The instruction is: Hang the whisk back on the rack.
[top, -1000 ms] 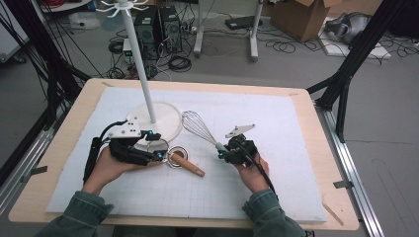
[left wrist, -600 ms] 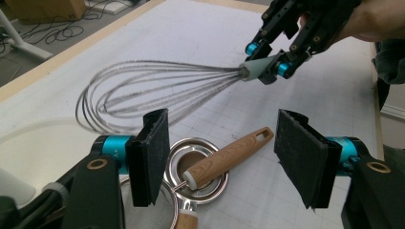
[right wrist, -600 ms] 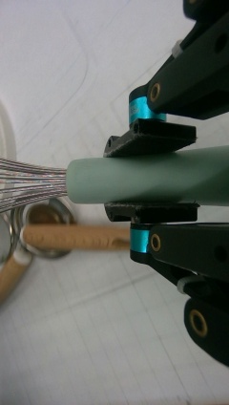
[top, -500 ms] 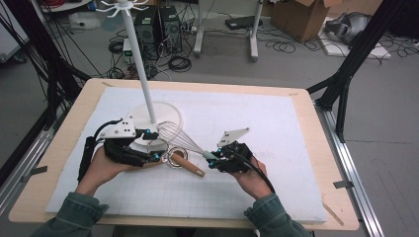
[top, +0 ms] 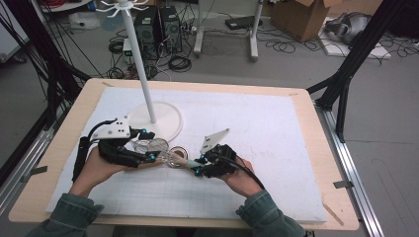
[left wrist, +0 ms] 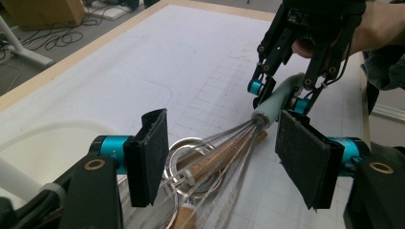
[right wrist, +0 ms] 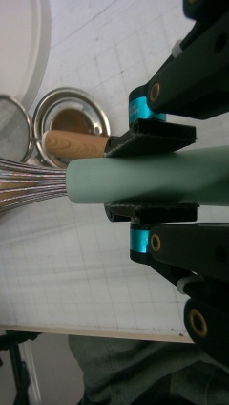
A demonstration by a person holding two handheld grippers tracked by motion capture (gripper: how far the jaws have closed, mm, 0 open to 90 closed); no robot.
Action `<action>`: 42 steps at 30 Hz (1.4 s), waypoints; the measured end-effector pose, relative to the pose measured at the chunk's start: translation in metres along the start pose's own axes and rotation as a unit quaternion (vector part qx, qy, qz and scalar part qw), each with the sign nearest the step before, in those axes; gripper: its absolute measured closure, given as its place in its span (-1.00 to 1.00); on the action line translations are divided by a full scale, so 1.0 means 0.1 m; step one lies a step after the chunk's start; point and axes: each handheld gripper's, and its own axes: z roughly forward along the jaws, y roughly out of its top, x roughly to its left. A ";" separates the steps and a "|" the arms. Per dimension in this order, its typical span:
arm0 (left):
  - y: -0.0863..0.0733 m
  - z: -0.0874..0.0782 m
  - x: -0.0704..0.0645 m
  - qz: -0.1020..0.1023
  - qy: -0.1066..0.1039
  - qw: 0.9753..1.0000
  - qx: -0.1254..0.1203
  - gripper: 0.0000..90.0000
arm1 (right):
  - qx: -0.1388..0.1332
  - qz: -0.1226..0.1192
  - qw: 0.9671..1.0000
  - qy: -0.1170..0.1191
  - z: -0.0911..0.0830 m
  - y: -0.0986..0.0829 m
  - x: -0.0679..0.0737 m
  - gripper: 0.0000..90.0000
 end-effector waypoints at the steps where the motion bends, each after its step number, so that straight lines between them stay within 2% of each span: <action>1: 0.00 0.00 0.00 -0.001 0.001 1.000 -0.001 -0.20 | 0.002 -0.004 1.000 0.006 0.02 0.02 0.00 0.54; 10: -0.02 -0.02 0.01 0.000 -0.002 1.000 0.001 -0.20 | 0.023 -0.032 0.999 0.031 0.24 0.17 0.03 0.54; 13: -0.03 -0.04 0.01 0.002 -0.003 1.000 0.002 -0.20 | 0.023 -0.039 0.998 0.043 0.32 0.22 0.04 0.54; 27: -0.09 -0.13 0.04 0.000 0.000 1.000 0.004 -0.20 | 0.058 -0.072 0.994 0.062 0.67 0.31 0.12 0.53; 33: -0.15 -0.13 0.06 -0.002 0.001 1.000 0.011 -0.20 | 0.068 -0.076 0.992 0.071 0.79 0.31 0.15 0.53; 42: -0.21 -0.07 0.05 0.004 -0.011 1.000 0.028 -0.18 | 0.067 -0.072 0.992 0.080 0.84 0.30 0.14 0.50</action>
